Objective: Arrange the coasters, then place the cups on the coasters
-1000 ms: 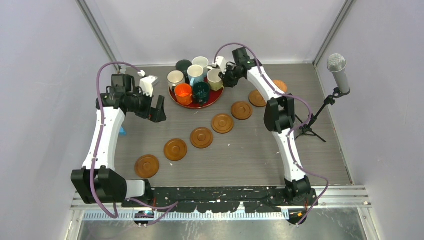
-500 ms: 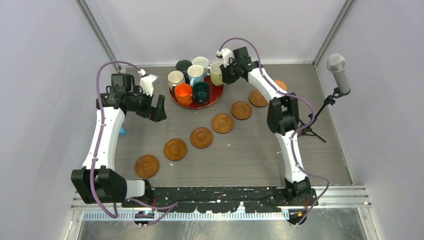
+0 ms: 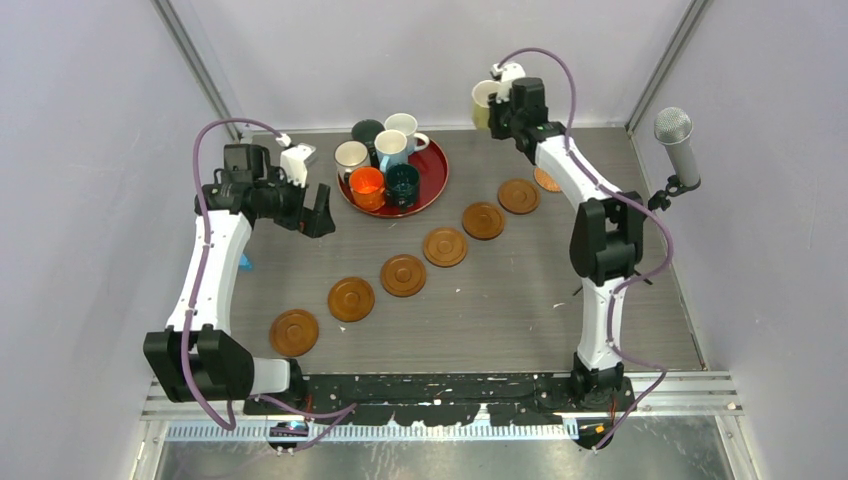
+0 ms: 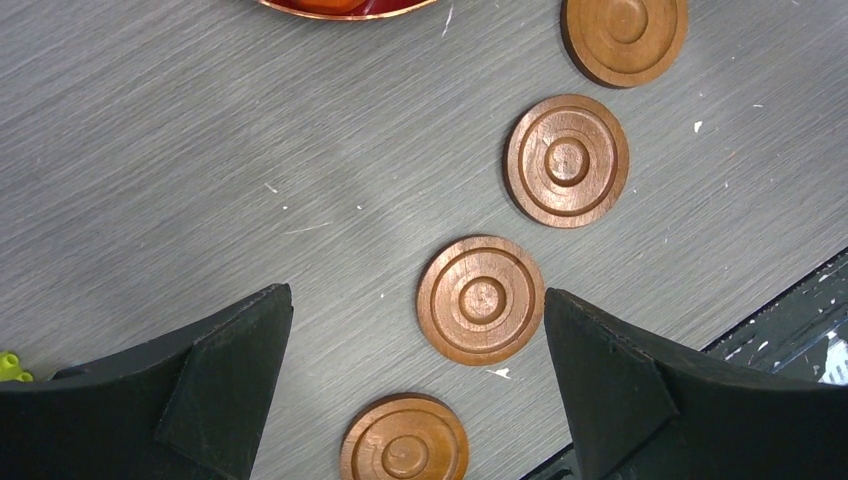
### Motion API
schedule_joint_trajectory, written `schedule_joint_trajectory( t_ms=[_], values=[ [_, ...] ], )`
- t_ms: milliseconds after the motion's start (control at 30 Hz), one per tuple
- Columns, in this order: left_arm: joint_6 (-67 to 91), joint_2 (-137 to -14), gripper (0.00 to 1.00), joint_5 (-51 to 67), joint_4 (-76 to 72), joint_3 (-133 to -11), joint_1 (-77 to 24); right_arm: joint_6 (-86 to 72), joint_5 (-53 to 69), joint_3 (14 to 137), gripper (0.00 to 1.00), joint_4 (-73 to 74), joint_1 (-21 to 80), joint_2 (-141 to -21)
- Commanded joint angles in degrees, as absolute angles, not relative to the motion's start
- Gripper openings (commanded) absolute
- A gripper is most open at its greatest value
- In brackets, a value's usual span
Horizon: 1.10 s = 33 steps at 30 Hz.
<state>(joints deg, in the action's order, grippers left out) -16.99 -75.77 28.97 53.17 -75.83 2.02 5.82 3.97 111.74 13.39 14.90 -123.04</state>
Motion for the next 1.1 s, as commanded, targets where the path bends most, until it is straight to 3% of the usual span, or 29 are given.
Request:
schedule_joint_trajectory(
  t_ms=[0,467,1067],
  values=[
    [-15.9,-76.0,1.0,31.3,49.0,-77.8,2.4,2.7,-6.0,103.5,0.0,-3.6,11.1,-113.5],
    [-16.9,-77.2,1.0,32.1,49.4,-78.2,2.4,-1.9,-9.6,85.6,0.0,-16.5,3.0,-108.8],
    [-18.4,-78.8,1.0,32.5,50.8,-79.8,2.4,-2.3,-9.8,77.3,0.0,-18.0,1.3,-105.8]
  ],
)
